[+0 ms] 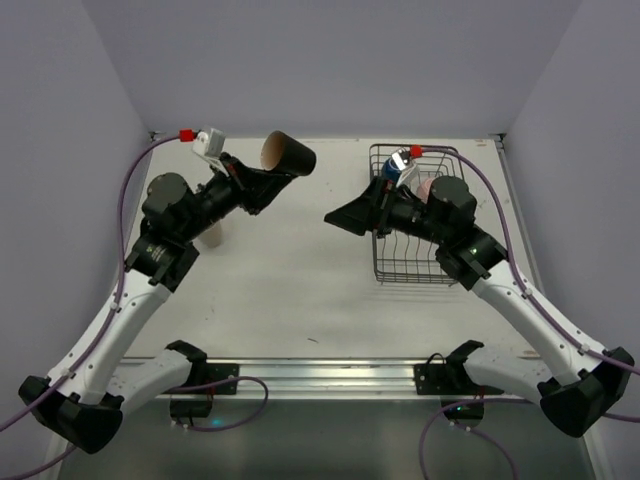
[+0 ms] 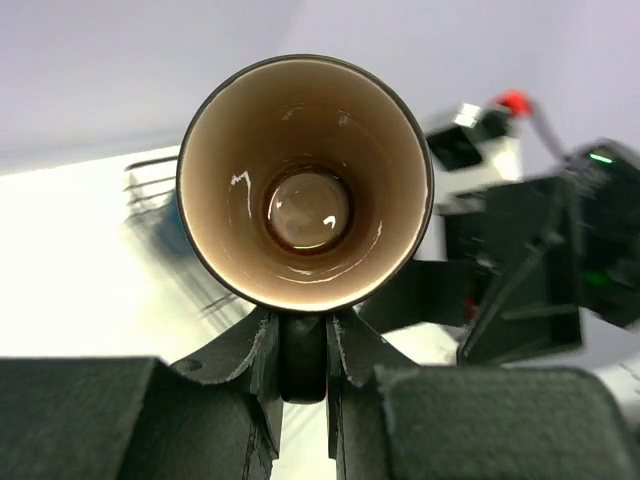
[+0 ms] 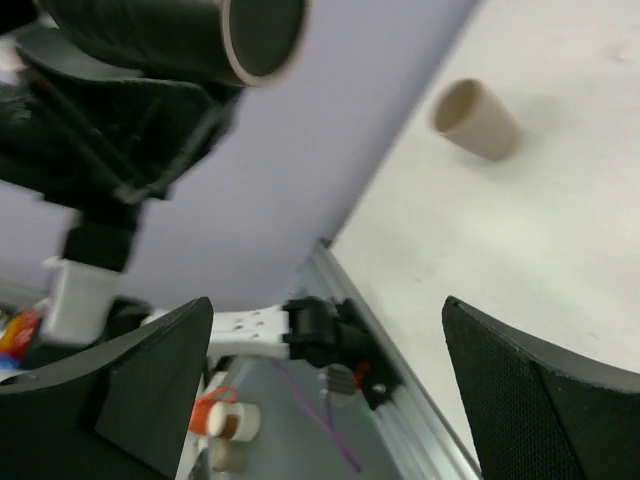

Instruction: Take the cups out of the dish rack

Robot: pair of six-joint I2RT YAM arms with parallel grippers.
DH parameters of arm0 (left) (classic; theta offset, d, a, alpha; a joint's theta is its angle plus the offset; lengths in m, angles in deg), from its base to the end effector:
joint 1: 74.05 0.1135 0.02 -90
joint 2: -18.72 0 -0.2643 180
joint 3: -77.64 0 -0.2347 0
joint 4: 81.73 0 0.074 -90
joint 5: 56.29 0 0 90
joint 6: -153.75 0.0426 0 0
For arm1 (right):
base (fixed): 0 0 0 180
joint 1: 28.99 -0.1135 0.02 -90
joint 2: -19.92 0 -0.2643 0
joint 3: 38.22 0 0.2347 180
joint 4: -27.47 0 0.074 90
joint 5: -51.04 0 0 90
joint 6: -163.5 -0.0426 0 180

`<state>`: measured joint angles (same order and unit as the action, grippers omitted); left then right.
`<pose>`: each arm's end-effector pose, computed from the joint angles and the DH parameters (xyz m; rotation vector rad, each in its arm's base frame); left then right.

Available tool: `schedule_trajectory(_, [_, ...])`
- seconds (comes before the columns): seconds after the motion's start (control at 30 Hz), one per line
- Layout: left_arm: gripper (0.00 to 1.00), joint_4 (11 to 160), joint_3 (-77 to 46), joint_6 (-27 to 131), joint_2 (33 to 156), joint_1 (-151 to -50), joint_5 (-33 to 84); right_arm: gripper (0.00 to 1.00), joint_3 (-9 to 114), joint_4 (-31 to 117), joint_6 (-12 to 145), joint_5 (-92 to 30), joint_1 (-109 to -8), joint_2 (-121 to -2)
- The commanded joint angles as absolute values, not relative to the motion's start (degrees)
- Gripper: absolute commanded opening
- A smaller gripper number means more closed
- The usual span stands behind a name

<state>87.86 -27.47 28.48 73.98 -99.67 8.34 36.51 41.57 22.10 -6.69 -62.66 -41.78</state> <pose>0.1738 -0.1036 0.4276 0.2665 1.5126 -1.1724 0.1816 0.1483 0.3971 -0.2233 1.8220 1.5481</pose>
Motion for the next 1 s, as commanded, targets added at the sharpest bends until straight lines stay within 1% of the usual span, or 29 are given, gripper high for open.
schedule_trajectory(0.0, [0.0, 67.3, -23.5, 36.6, 77.2, -98.8, 23.0, 0.99, 41.4, 69.1, 32.5, -29.6, -62.4, -40.1])
schedule_trajectory(0.07, [0.0, 63.1, -23.7, 37.6, 79.0, -98.8, 30.2, 0.99, 44.8, 75.3, 36.6, -36.3, -62.4, -41.1])
schedule_trajectory(0.1, [0.0, 62.7, -24.9, 37.9, 79.4, -98.8, 32.5, 0.99, 45.8, 79.9, 37.5, -42.1, -62.4, -41.4])
schedule_trajectory(0.2, [0.0, 63.9, -28.5, 38.1, 80.5, -98.8, 39.6, 0.99, 49.3, 83.4, 41.1, -47.8, -62.4, -41.4])
schedule_trajectory(0.33, [0.0, 67.5, -32.3, 36.2, 81.8, -99.3, 46.0, 0.99, 50.1, 80.7, 44.4, -45.9, -62.4, -39.1])
schedule_trajectory(0.37, [0.0, 67.8, -33.0, 35.6, 82.3, -99.4, 49.2, 0.99, 50.2, 79.8, 44.6, -45.7, -62.4, -38.6])
schedule_trajectory(0.47, [0.0, 67.7, -34.7, 34.3, 84.0, -99.5, 55.2, 0.99, 50.9, 79.7, 45.1, -47.2, -62.4, -37.8])
schedule_trajectory(0.6, [0.0, 67.0, -36.2, 33.1, 87.7, -99.6, 59.5, 0.99, 51.6, 79.9, 46.2, -50.8, -62.3, -37.9])
schedule_trajectory(0.67, [0.0, 67.6, -37.2, 33.2, 88.9, -99.6, 59.8, 0.99, 51.9, 79.9, 46.5, -51.4, -62.1, -38.0])
schedule_trajectory(0.97, [0.0, 74.7, -41.4, 34.7, 94.6, -99.6, 60.9, 0.99, 52.1, 79.9, 48.4, -48.8, -60.2, -38.4])
